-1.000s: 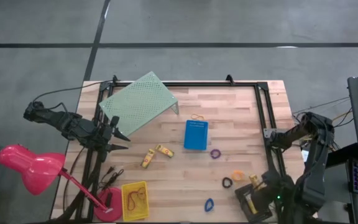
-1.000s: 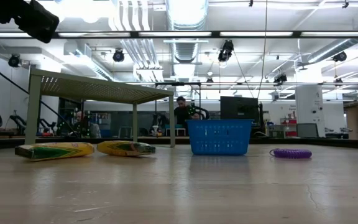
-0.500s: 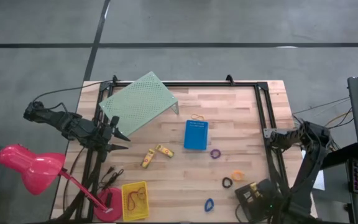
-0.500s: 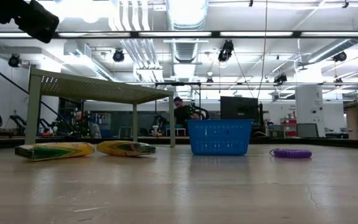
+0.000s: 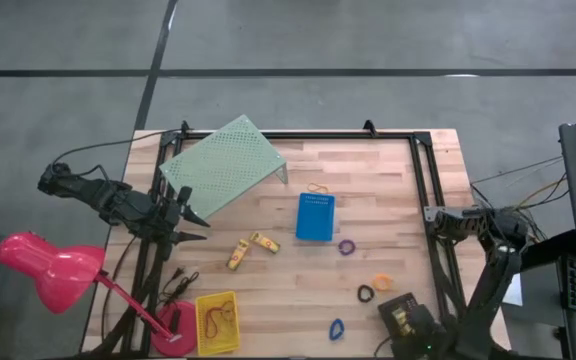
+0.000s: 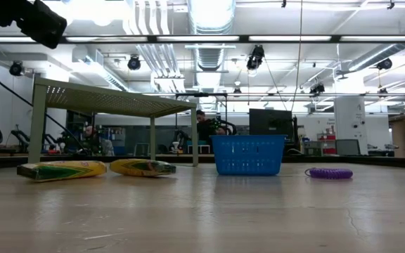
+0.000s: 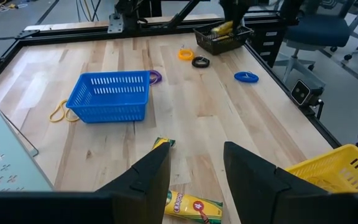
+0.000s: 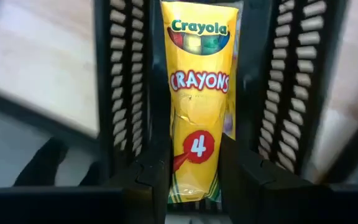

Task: Pick & Place Office Desk Supplies
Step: Put the crayon box into the black basket

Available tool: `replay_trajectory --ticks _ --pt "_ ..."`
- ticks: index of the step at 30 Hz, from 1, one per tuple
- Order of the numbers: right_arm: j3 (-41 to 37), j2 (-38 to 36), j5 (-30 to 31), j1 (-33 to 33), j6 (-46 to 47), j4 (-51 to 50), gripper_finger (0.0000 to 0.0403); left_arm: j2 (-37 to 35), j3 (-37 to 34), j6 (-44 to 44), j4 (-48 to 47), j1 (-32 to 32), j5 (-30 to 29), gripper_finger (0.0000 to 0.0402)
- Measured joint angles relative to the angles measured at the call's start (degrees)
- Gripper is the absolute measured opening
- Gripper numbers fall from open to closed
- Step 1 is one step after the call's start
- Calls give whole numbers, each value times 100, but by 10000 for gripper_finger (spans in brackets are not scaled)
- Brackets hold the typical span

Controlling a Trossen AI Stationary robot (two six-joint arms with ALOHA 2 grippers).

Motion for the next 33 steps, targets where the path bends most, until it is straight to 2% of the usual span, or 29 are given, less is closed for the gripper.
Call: replay_trajectory --ticks 16,27,33 --pt "15 147 -48 -6 -61 -45 113 -2 0 -13 -1 -1 0 154" --pt "15 139 11 -9 -74 -61 187 -2 0 -13 -1 1 0 154" --pt "15 139 11 -9 -77 -63 207 -2 0 -11 -1 1 0 154"
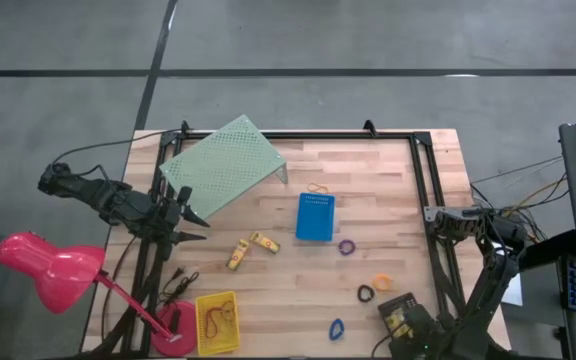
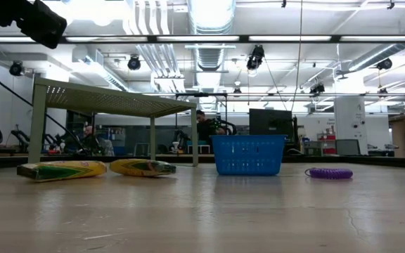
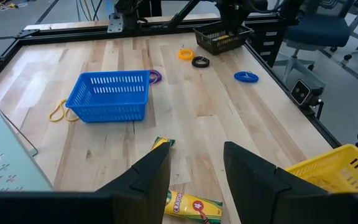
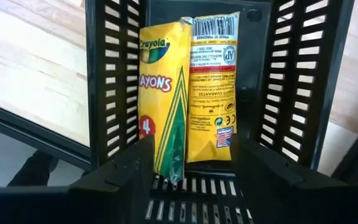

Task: Pick & Place Office Desk Supplies
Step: Put the crayon box into the black basket

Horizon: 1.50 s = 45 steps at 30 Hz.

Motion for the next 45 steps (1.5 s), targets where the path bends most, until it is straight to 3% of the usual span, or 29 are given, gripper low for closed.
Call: replay_trajectory --ticks 7,10,17,23,28,36,40,45 --pt "75 -25 57 -9 -2 -54 206 0 0 2 0 -1 0 154" --pt "190 -116 362 -15 -1 -199 206 0 0 5 0 0 0 154" --pt "293 -469 1537 -17 7 -773 206 0 0 15 0 0 0 154" --pt "283 -831 3032 -113 -279 -1135 206 0 0 15 0 -1 0 154" --pt "256 -1078 4066 -422 -1418 -1143 206 0 0 14 0 0 0 154" --pt "211 -1511 4919 -1338 -2941 -1084 205 0 0 13 0 -2 0 154" --pt "133 -1823 5074 -1853 -3945 -634 205 0 0 13 0 -2 0 154" --pt "32 -2013 4903 -2547 -6243 980 205 3 0 12 -2 -1 0 154"
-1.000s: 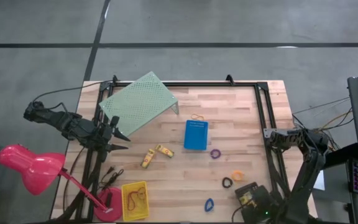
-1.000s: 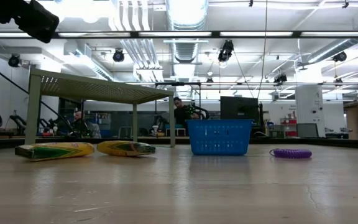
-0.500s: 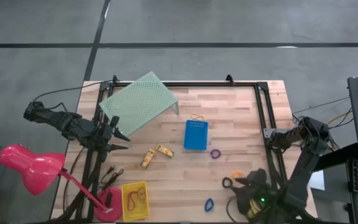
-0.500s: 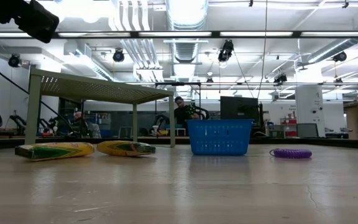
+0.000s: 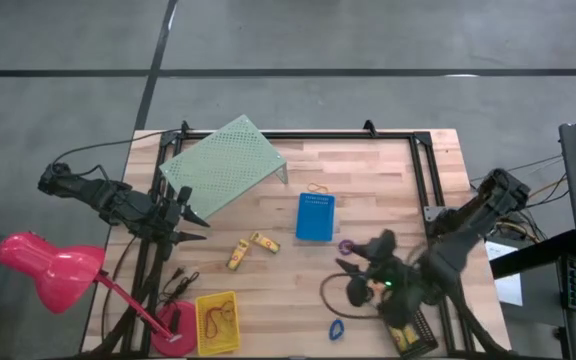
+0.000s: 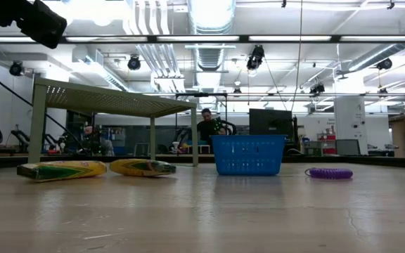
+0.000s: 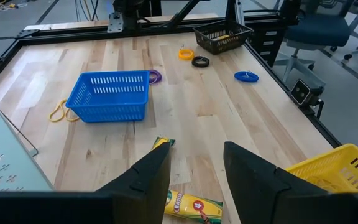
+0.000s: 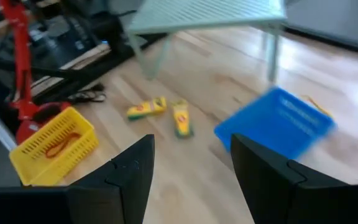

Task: Pick & Place Office Desk Supplies
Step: Put the crayon box into the black basket

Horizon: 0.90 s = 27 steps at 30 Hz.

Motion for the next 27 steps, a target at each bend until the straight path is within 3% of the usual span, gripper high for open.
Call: replay_trajectory --ticks 4,11,19,27 --pt "-154 29 -387 -497 -1749 1646 205 1 0 -1 3 0 0 154" --pt "-872 63 -1118 -1057 -2887 3568 205 1 0 -1 2 -1 0 154" --pt "-2315 430 -1518 -1391 -4915 7705 205 1 0 -5 0 1 0 154" --pt "-2373 1741 -1432 -1604 -5976 8094 205 -3 0 -14 -18 1 0 154"
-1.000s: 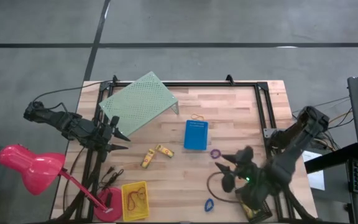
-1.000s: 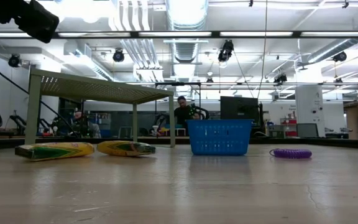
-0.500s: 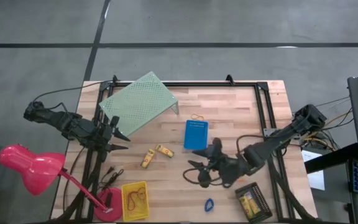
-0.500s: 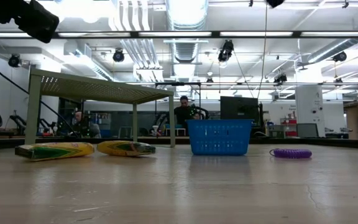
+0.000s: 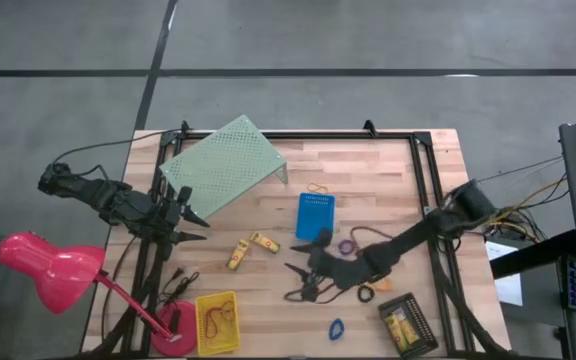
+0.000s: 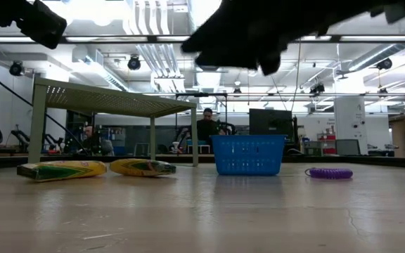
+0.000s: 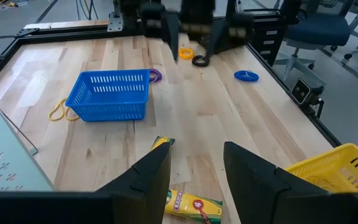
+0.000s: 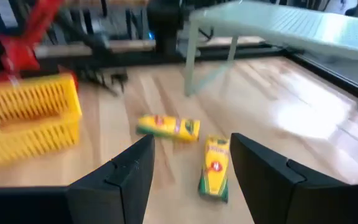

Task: Pick & Place Office Desk Supplies
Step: Put the crayon box into the black basket

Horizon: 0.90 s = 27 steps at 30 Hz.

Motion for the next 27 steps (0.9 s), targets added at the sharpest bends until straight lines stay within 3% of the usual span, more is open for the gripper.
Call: replay_trajectory --ticks 7,10,19,24,27 --pt "808 1194 1546 -29 202 14 205 2 0 0 -7 -1 0 154" --pt "1216 1700 1834 -72 239 10 205 0 0 1 -12 0 0 154" --pt "1876 2494 1690 -224 853 -6 206 2 0 4 -28 0 0 154" --pt "1674 2435 651 -428 914 -14 206 0 0 17 -34 0 0 154" --pt "1567 2384 433 -560 925 -14 206 0 0 17 -42 0 0 154"
